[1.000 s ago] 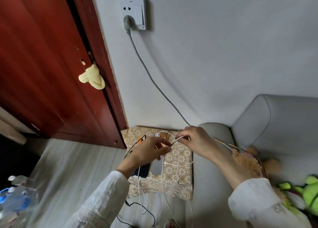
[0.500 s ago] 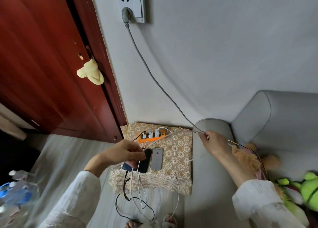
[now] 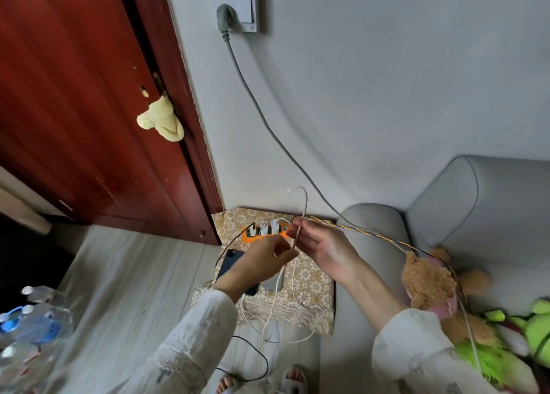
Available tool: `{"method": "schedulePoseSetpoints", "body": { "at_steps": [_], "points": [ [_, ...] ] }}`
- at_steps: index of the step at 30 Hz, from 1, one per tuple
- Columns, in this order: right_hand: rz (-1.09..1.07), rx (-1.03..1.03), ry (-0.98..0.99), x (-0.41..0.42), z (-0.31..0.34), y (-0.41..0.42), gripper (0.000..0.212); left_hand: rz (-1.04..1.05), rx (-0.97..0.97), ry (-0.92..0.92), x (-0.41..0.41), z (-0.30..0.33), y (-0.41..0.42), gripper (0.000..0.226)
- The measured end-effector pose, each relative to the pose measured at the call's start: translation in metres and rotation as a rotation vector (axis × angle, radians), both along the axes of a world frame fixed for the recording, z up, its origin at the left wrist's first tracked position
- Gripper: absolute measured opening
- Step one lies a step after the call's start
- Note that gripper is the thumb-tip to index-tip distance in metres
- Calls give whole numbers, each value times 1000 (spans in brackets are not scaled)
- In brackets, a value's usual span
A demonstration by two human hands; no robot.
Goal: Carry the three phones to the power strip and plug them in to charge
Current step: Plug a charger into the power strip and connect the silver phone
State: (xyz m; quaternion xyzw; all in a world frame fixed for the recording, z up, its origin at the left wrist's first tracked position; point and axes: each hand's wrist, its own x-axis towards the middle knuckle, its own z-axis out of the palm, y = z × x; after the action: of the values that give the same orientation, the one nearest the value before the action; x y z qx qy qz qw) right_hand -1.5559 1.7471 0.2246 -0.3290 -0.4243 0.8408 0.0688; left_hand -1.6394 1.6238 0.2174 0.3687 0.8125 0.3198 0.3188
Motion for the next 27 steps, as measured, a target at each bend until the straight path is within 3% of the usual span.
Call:
{"method": "schedulePoseSetpoints", "body": {
  "at_steps": [3,7,9,13,18,22,27],
  "points": [
    [12,-18,18,-2,1,2,19,137,37,35,0,-10,-4,26],
    [56,-41,50,-4,-3,3,22,31,98,-21,0,-14,-6,17],
    [15,-151,82,-6,-3,7,21,-3,130,-69,-1,-14,-7,16],
    [-198,-374,101,-10,2,26,12,-152,-87,-129,-10,-23,-22,15],
    [-266,-147,33,-19,9,49,22,-223,-318,-100,-21,-40,-41,18],
    [-116,82,24,-16,3,43,21,-177,-228,-167,-27,-33,-33,30],
    [-27,146,-57,-13,-17,29,23,-52,-106,-229,-33,-33,-21,28]
  ]
}}
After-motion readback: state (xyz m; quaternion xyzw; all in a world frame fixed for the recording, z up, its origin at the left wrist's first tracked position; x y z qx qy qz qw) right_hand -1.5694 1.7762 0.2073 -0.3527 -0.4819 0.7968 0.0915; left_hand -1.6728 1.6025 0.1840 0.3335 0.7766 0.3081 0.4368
